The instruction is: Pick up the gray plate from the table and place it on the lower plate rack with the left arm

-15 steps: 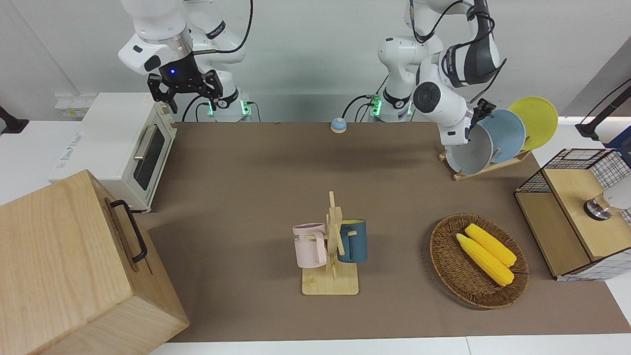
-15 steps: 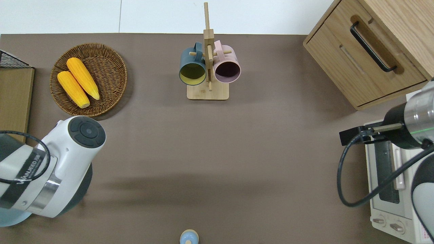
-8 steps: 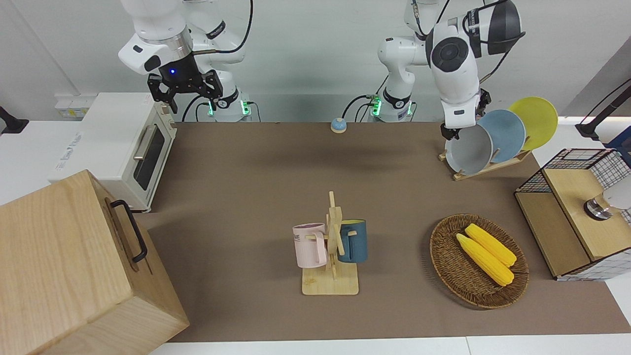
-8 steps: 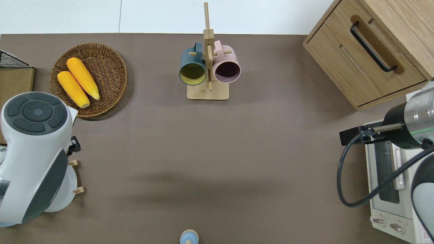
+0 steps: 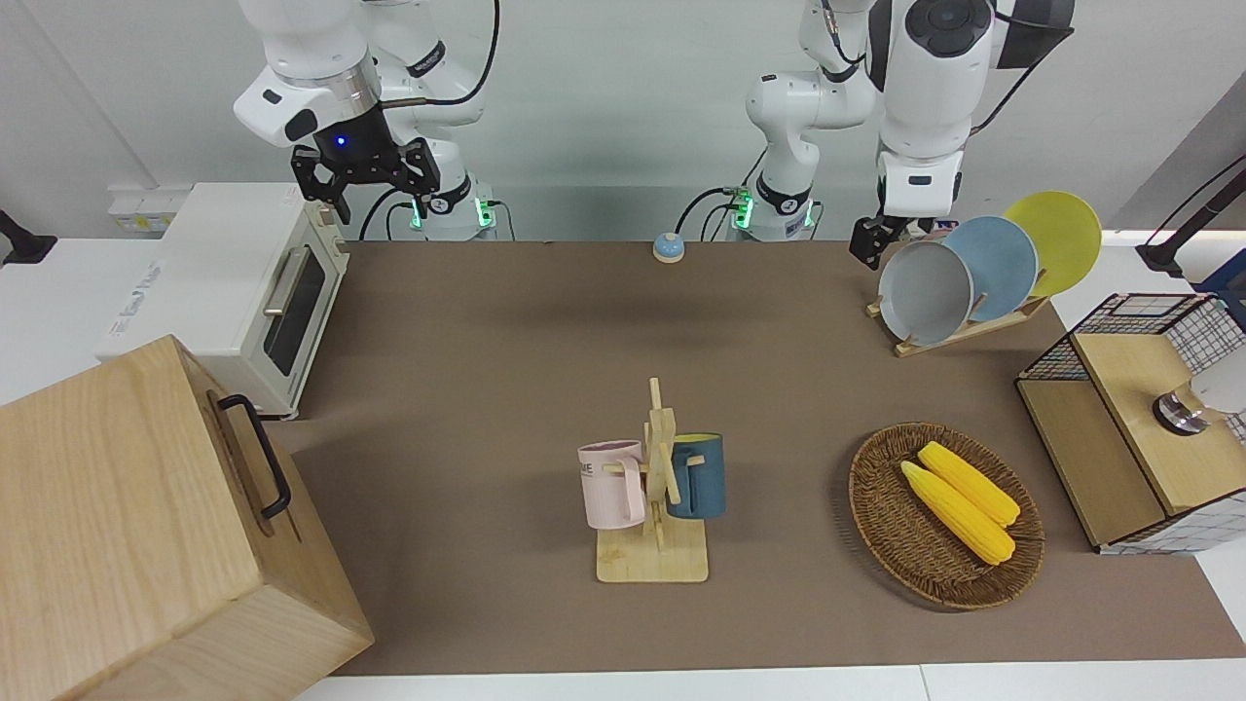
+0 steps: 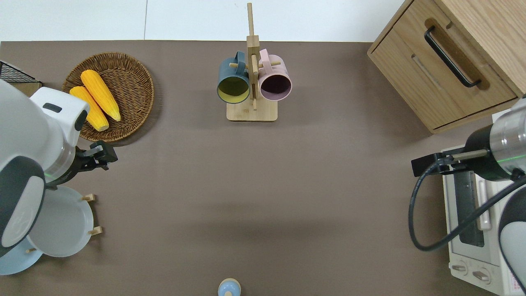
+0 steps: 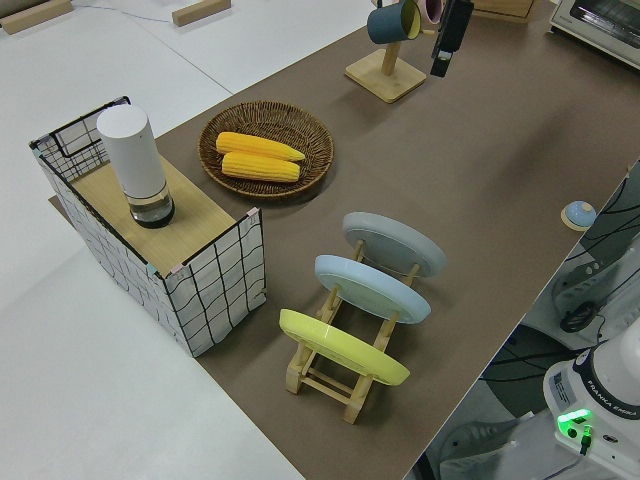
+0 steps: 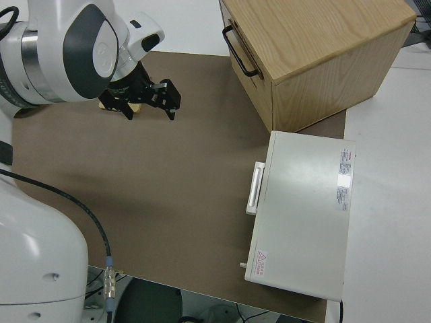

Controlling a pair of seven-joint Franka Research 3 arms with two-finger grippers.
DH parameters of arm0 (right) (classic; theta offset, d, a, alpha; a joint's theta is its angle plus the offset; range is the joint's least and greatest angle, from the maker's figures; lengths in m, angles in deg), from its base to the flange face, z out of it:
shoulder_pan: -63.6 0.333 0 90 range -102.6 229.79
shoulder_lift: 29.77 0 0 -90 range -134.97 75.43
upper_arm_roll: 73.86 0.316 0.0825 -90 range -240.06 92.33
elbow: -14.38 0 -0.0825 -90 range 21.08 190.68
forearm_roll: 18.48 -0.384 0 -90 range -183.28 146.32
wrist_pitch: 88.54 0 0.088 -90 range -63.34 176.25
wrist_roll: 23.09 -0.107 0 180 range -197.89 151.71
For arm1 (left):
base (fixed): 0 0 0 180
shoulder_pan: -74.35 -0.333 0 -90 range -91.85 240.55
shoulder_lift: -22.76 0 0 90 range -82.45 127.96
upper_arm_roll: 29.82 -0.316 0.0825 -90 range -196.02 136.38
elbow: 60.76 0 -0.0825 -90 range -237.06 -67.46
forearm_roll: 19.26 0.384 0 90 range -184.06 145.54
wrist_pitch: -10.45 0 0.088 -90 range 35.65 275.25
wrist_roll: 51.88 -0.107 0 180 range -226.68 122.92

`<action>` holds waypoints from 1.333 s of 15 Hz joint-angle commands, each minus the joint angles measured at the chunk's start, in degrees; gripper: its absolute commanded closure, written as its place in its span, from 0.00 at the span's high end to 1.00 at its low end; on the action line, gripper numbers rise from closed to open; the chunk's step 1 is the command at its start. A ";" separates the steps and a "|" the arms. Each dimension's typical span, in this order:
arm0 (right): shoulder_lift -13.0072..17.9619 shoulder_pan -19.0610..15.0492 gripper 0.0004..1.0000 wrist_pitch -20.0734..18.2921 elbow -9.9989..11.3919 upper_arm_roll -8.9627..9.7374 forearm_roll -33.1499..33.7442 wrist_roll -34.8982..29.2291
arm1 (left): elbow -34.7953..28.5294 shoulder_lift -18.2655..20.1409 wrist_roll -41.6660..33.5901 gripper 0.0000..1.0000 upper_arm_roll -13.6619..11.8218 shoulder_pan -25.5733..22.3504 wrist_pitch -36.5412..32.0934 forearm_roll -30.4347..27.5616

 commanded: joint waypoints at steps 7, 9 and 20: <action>0.14 -0.56 0.99 -0.75 -0.35 0.32 -0.59 0.08 | 5.05 1.22 -19.83 0.99 -3.88 -0.25 -2.31 -9.23; 0.14 -0.56 0.99 -0.75 -0.35 0.32 -0.59 0.08 | 3.99 2.72 -22.73 0.99 -4.50 -0.24 -2.31 -9.31; 0.14 -0.56 0.99 -0.75 -0.35 0.32 -0.59 0.08 | -8.75 9.23 -23.36 0.99 -4.41 0.11 7.88 -11.77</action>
